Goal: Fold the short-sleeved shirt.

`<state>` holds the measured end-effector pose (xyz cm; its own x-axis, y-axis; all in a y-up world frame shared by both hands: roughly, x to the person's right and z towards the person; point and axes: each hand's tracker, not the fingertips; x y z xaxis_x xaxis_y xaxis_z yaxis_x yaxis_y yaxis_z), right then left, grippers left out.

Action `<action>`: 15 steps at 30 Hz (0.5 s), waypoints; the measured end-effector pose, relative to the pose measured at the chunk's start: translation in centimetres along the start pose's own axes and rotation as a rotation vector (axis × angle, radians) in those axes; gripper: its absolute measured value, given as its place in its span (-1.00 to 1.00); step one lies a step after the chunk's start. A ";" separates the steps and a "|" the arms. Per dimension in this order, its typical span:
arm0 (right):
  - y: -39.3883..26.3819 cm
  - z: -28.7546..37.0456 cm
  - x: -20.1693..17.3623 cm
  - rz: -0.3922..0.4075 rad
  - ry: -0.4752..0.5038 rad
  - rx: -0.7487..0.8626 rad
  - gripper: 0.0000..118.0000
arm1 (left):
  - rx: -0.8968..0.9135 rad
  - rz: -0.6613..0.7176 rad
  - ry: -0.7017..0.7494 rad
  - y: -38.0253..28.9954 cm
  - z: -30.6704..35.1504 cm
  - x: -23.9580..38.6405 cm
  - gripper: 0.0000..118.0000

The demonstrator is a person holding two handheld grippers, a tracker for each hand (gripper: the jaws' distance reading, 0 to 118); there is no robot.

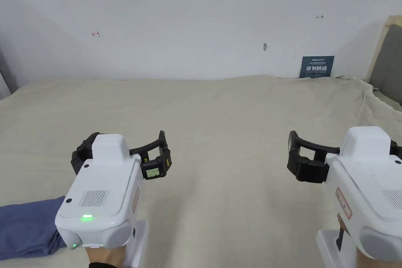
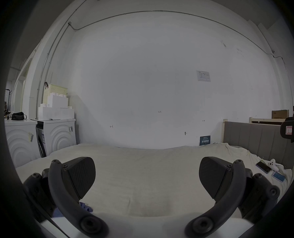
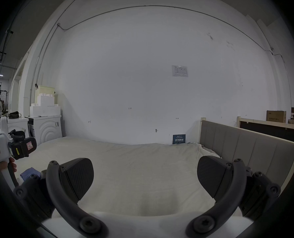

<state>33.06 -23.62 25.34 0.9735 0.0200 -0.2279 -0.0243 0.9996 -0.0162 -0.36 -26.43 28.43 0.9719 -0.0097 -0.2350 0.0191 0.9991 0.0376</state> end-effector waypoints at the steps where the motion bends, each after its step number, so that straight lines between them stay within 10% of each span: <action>1: 0.0 0.0 0.0 0.000 -0.002 0.000 1.00 | 0.002 -0.005 -0.001 -0.1 0.0 0.0 1.00; 15: 0.4 0.1 -0.8 0.008 0.005 0.006 1.00 | 0.010 -0.021 -0.002 -0.2 0.1 0.2 1.00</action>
<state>32.31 -23.27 25.66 0.9720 0.0284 -0.2331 -0.0313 0.9995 -0.0087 -0.17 -26.64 28.45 0.9718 -0.0304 -0.2340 0.0413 0.9983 0.0421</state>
